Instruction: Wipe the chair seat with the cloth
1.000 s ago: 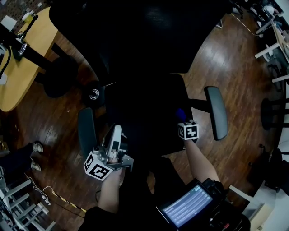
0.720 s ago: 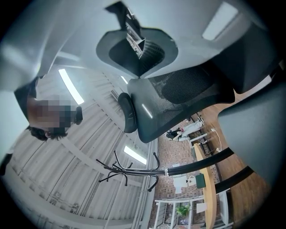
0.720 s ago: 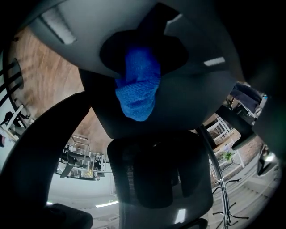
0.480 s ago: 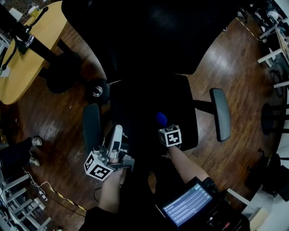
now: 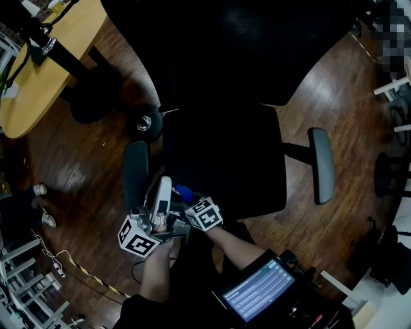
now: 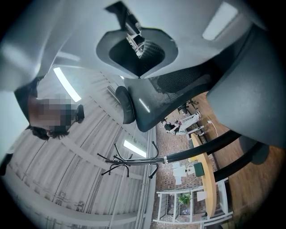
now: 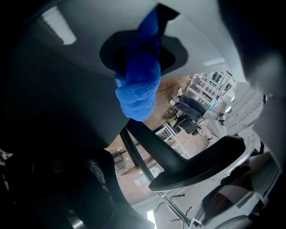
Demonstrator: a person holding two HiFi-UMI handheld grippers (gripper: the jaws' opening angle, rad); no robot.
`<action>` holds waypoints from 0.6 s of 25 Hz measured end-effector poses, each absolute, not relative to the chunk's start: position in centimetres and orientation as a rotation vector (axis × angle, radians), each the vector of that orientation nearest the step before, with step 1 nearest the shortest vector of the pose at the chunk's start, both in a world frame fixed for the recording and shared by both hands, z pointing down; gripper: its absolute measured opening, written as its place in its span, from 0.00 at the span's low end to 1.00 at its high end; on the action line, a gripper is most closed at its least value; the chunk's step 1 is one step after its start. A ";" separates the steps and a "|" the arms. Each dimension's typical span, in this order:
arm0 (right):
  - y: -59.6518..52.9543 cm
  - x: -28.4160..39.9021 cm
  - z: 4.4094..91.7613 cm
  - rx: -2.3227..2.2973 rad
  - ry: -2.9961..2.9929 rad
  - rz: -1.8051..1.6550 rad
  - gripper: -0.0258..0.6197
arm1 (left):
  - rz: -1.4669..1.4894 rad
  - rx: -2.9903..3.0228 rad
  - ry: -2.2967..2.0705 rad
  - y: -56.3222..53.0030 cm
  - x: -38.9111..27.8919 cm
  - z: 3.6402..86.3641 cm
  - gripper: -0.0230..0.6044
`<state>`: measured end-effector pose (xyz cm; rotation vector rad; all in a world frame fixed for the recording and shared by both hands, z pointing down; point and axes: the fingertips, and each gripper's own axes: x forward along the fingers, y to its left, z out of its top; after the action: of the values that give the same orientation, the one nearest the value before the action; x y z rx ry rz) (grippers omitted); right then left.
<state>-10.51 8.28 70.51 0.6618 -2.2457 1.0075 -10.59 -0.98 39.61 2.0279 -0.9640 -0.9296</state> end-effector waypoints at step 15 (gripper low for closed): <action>3.6 12.1 72.3 1.068 -2.026 0.958 0.12 | -0.873 2.068 -0.840 -2.6 -5.2 39.2 0.02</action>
<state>12.10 3.59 72.32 1.0680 -2.0255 0.9584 -5.16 -2.62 39.21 2.0678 -0.8399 -0.8727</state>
